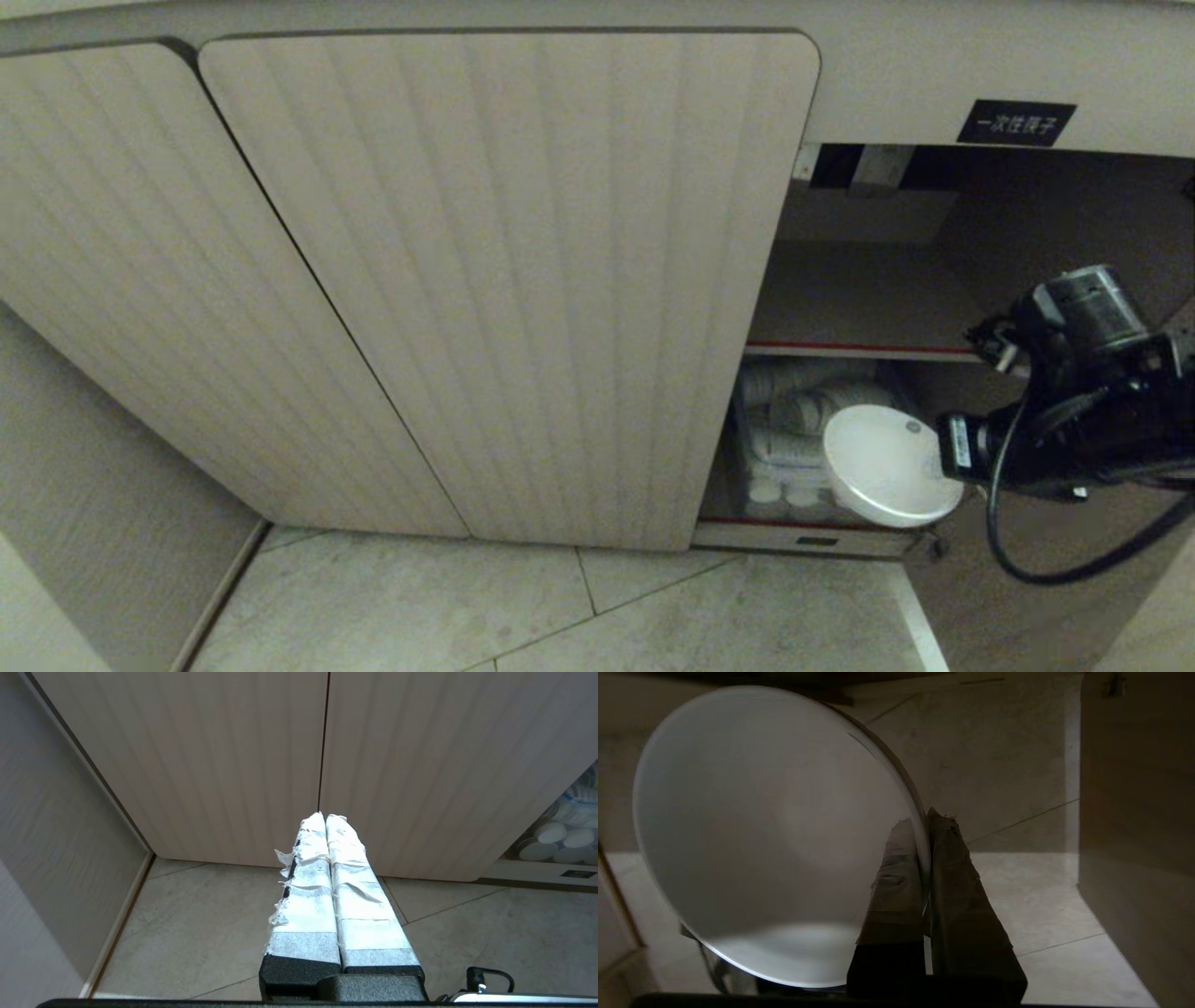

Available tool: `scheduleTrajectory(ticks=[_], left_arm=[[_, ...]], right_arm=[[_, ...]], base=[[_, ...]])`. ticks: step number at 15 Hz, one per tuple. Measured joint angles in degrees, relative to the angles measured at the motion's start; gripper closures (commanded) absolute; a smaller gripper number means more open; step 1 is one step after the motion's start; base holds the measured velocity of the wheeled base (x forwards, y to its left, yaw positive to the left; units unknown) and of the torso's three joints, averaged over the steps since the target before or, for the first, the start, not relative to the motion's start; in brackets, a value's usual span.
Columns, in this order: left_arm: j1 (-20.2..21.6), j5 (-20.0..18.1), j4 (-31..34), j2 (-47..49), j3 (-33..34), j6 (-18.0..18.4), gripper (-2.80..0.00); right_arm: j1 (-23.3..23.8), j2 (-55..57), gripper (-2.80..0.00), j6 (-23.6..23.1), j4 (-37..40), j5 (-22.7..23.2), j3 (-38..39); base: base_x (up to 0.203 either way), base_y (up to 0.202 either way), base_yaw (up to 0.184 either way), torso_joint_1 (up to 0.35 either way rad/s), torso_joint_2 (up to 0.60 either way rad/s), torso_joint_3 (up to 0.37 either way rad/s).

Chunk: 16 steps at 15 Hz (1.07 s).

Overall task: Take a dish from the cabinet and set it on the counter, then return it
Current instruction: Put it back into the cabinet

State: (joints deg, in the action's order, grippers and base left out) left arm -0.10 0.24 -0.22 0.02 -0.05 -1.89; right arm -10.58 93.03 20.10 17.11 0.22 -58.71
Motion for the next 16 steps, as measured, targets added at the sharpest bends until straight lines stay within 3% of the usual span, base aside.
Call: scheduleTrajectory(ticks=[4,9,16], left_arm=[[0.0,0.0,0.0,0.0,0.0,0.0,0.0],[0.0,0.0,0.0,0.0,0.0,0.0,0.0],[0.0,0.0,0.0,0.0,0.0,0.0,0.0]], right_arm=[[-0.1,6.0,0.0,8.5,6.8,0.1,-9.9],[-0.1,11.1,0.0,15.4,12.1,0.2,-18.9],[-0.1,14.3,0.0,18.5,12.6,0.1,-22.9]], base=[[0.0,0.0,0.0,0.0,0.0,0.0],[0.0,0.0,0.0,0.0,0.0,0.0],[0.0,0.0,0.0,0.0,0.0,0.0]])
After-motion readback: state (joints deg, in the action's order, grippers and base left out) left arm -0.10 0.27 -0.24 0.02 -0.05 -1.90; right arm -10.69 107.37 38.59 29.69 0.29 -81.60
